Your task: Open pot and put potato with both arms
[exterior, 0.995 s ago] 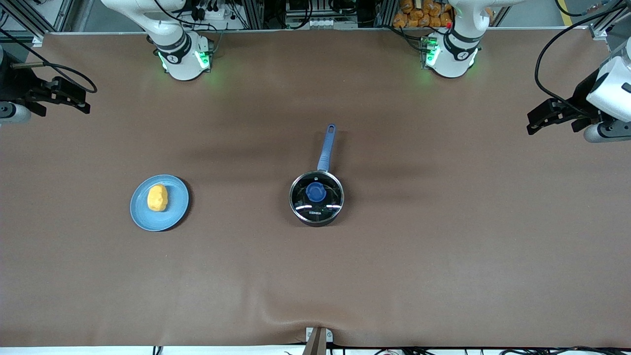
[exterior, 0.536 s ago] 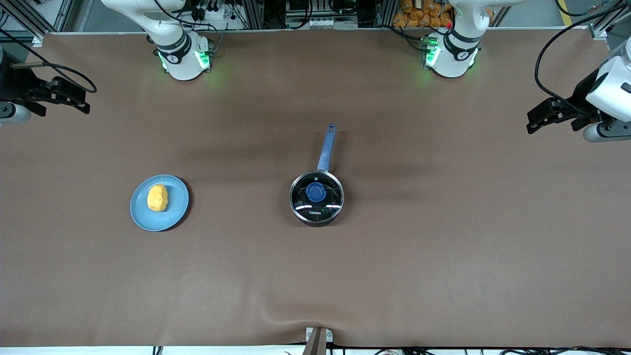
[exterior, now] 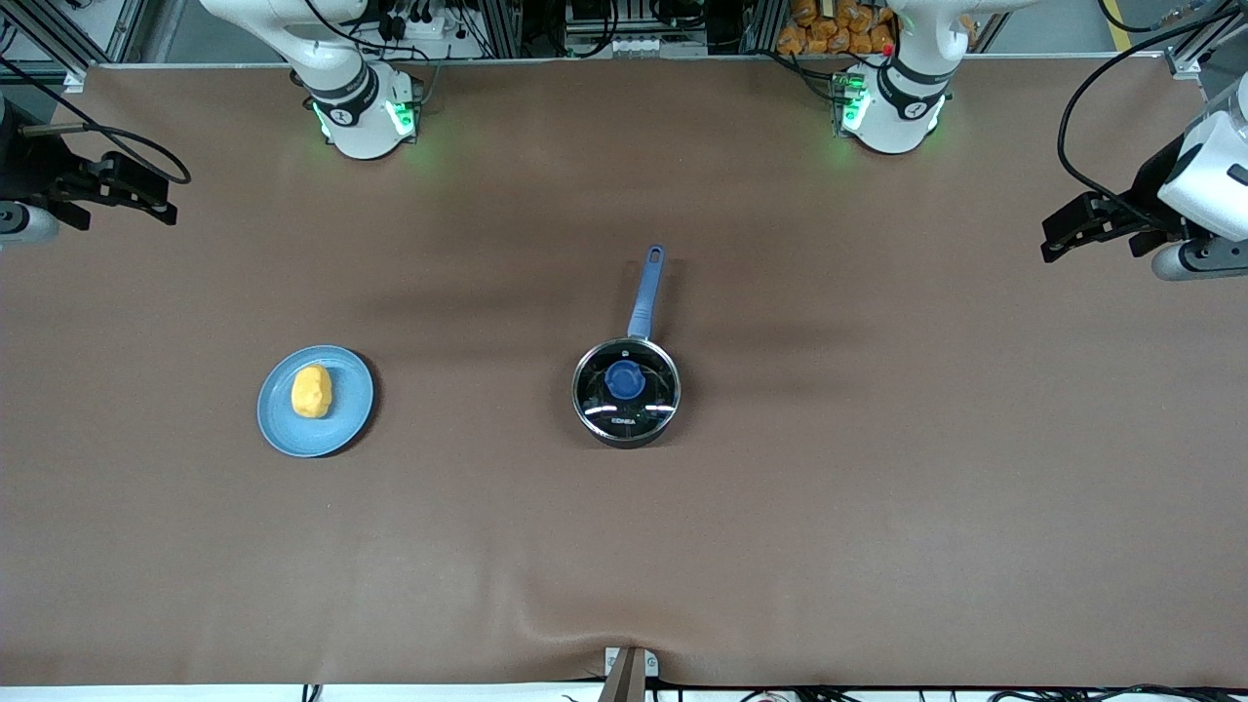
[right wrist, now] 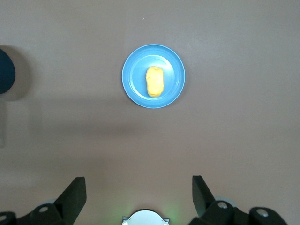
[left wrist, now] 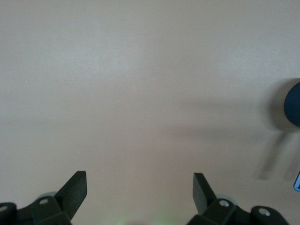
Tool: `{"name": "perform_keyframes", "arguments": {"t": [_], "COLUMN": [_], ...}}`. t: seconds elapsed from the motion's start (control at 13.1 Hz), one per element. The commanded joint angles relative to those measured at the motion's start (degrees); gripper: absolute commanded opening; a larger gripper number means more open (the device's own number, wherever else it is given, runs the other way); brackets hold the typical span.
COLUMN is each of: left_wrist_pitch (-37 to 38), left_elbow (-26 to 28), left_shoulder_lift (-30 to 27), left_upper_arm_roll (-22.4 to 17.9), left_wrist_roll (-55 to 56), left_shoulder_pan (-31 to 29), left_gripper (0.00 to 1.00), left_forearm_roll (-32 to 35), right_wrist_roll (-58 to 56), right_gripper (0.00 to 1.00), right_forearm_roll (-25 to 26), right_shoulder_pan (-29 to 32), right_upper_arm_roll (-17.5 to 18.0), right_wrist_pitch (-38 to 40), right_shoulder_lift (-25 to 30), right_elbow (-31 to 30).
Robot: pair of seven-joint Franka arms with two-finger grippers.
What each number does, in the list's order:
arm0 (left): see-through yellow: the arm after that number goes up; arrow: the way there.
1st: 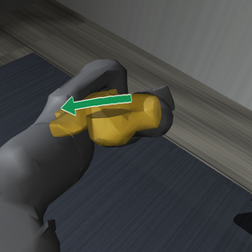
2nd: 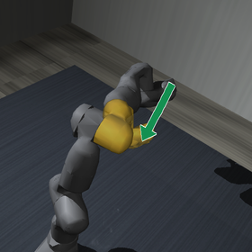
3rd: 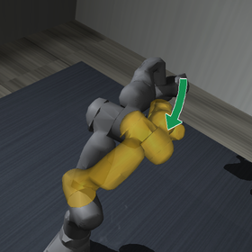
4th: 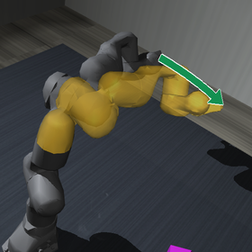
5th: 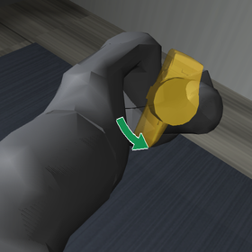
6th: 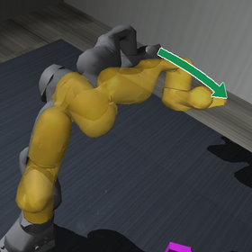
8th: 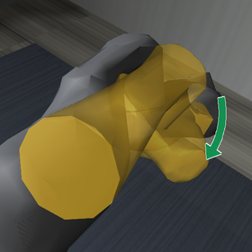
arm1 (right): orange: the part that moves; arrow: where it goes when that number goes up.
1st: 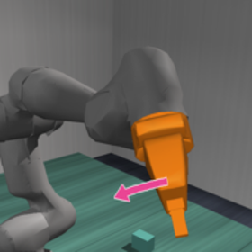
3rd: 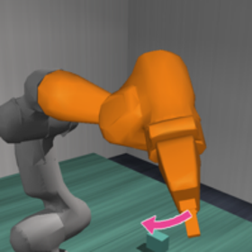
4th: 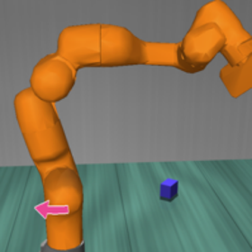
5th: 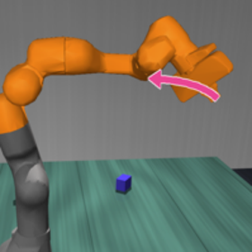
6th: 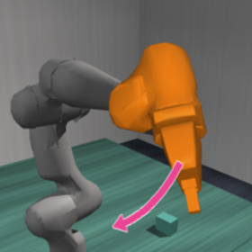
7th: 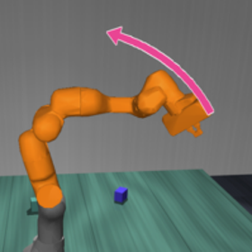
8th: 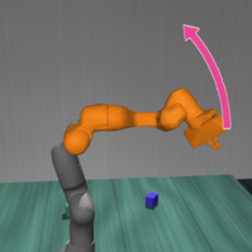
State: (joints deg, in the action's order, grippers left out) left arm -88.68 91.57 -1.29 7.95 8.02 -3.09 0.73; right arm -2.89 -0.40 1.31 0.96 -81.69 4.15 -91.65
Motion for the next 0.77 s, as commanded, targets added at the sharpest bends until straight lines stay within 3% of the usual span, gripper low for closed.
{"name": "perform_keyframes", "arguments": {"t": [0.0,0.46,0.69], "left_wrist_pitch": [1.0,1.0,1.0], "left_elbow": [-0.6,-0.8,-0.8], "left_shoulder_lift": [-0.3,0.2,0.2], "left_upper_arm_roll": [0.1,0.7,0.7], "left_wrist_roll": [0.7,0.6,0.7], "left_shoulder_pan": [-0.3,0.4,0.4], "left_gripper": [1.0,1.0,1.0], "left_forearm_roll": [-0.6,-0.6,-0.6], "right_wrist_roll": [-0.9,-0.8,-0.9], "right_gripper": [1.0,1.0,1.0], "right_forearm_roll": [-0.7,-0.7,-0.8], "right_shoulder_pan": [1.8,1.5,1.7], "right_upper_arm_roll": [0.6,0.6,0.6], "right_wrist_pitch": [0.6,0.6,-4.2], "right_shoulder_lift": [-0.3,-0.2,1.0], "right_elbow": [0.6,0.5,-4.6]}}
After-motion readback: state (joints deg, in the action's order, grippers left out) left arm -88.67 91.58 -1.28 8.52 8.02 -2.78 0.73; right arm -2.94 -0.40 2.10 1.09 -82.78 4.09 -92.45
